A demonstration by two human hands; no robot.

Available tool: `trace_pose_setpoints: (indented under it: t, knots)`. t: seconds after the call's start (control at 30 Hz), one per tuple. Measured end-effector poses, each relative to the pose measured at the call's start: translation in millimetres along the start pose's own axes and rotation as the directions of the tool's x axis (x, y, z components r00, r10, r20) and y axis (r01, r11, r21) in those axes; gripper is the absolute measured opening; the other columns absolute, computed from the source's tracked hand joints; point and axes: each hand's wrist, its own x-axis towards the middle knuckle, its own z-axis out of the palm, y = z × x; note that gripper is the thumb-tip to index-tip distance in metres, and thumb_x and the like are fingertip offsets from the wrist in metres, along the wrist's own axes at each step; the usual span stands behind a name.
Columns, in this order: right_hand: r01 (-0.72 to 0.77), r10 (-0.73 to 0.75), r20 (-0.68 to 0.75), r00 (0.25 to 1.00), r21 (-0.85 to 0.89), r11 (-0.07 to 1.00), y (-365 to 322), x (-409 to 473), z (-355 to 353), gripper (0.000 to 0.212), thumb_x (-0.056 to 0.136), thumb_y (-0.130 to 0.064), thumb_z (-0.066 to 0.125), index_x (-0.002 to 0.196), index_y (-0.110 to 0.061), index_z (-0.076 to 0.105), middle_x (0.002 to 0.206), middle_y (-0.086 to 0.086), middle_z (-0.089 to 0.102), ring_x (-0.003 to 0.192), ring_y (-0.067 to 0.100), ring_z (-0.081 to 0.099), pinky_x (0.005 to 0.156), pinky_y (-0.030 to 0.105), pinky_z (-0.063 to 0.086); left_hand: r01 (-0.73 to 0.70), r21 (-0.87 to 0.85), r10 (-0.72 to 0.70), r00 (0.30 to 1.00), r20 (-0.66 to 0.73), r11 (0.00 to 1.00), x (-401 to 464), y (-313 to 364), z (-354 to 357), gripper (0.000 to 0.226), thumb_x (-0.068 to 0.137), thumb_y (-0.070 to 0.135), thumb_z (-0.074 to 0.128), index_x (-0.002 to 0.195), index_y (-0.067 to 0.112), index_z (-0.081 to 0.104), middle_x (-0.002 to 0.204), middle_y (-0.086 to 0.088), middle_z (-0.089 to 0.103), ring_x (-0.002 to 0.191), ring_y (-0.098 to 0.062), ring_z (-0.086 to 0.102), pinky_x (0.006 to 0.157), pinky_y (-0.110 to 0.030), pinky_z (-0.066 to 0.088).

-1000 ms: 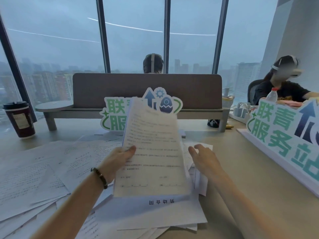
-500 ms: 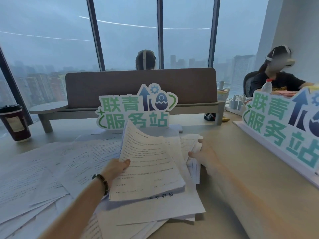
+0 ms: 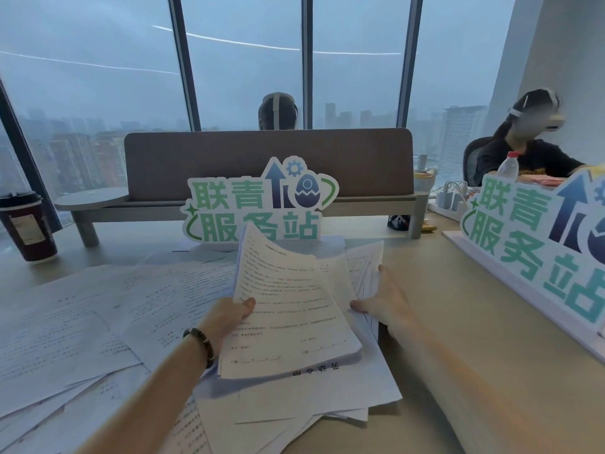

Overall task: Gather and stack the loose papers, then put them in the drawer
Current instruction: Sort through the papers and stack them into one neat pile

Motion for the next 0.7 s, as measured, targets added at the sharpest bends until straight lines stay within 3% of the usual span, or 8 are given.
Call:
trace_pose_setpoints:
  t: [0.13, 0.27, 0.37, 0.47, 0.6, 0.7]
  knots:
    - [0.021, -0.021, -0.009, 1.000, -0.014, 1.000, 4.6, 4.7, -3.9, 0.073, 0.065, -0.012, 0.088, 0.123, -0.018, 0.045, 0.114, 0.003, 0.059, 0.109, 0.025, 0.056, 0.088, 0.043, 0.053, -0.007, -0.099, 0.012, 0.999, 0.051, 0.995, -0.9, 0.0, -11.7, 0.023, 0.097, 0.022, 0.058, 0.107, 0.003, 0.068, 0.097, -0.020, 0.075, 0.086, -0.038, 0.072, 0.070, -0.044, 0.059]
    - [-0.036, 0.034, 0.028, 0.999, 0.064, 0.997, 8.7, 8.9, -6.2, 0.045, 0.078, 0.000, 0.073, 0.117, -0.014, 0.056, 0.110, 0.009, 0.065, 0.102, 0.029, 0.062, 0.066, 0.031, 0.053, 0.007, -0.126, 0.001, 0.998, 0.056, 0.992, -0.1, -2.0, -18.9, 0.023, 0.097, 0.021, 0.057, 0.110, 0.003, 0.066, 0.098, -0.021, 0.074, 0.085, -0.038, 0.071, 0.066, -0.042, 0.059]
    - [-0.064, 0.062, 0.016, 0.998, 0.158, 0.985, 12.9, 9.9, -5.2, 0.033, 0.083, 0.001, 0.064, 0.112, -0.013, 0.063, 0.110, 0.010, 0.068, 0.101, 0.029, 0.062, 0.076, 0.032, 0.052, 0.002, -0.132, 0.004, 0.999, 0.047, 0.991, 0.3, -1.9, -20.8, 0.023, 0.097, 0.021, 0.058, 0.111, 0.004, 0.066, 0.100, -0.022, 0.074, 0.090, -0.041, 0.071, 0.070, -0.046, 0.060]
    - [-0.054, 0.035, 0.082, 0.996, 0.240, 0.969, 13.8, 6.9, -3.6, 0.042, 0.080, -0.002, 0.078, 0.118, -0.013, 0.064, 0.115, 0.005, 0.070, 0.107, 0.027, 0.065, 0.093, 0.039, 0.053, -0.003, -0.144, 0.012, 0.998, 0.060, 0.990, 0.0, -1.1, -21.1, 0.023, 0.097, 0.020, 0.058, 0.110, 0.004, 0.066, 0.099, -0.021, 0.074, 0.088, -0.040, 0.071, 0.070, -0.046, 0.060]
    - [-0.084, 0.075, 0.045, 0.996, 0.225, 0.971, 10.2, 11.2, -10.2, 0.045, 0.076, -0.005, 0.083, 0.114, -0.014, 0.063, 0.109, 0.006, 0.070, 0.101, 0.027, 0.067, 0.092, 0.043, 0.056, 0.001, -0.167, 0.008, 0.998, 0.056, 0.986, 0.2, -0.8, -23.9, 0.021, 0.097, 0.019, 0.058, 0.109, 0.004, 0.067, 0.097, -0.021, 0.075, 0.085, -0.039, 0.071, 0.072, -0.048, 0.060]
    - [-0.094, 0.114, -0.069, 0.991, 0.245, 0.965, 8.6, 16.3, -21.7, 0.020, 0.081, -0.008, 0.074, 0.101, -0.008, 0.069, 0.100, 0.011, 0.074, 0.091, 0.030, 0.070, 0.087, 0.048, 0.058, 0.003, -0.187, 0.007, 0.999, 0.053, 0.982, 0.3, -0.8, -26.6, 0.021, 0.097, 0.019, 0.058, 0.109, 0.004, 0.066, 0.099, -0.021, 0.074, 0.087, -0.039, 0.071, 0.073, -0.048, 0.060]
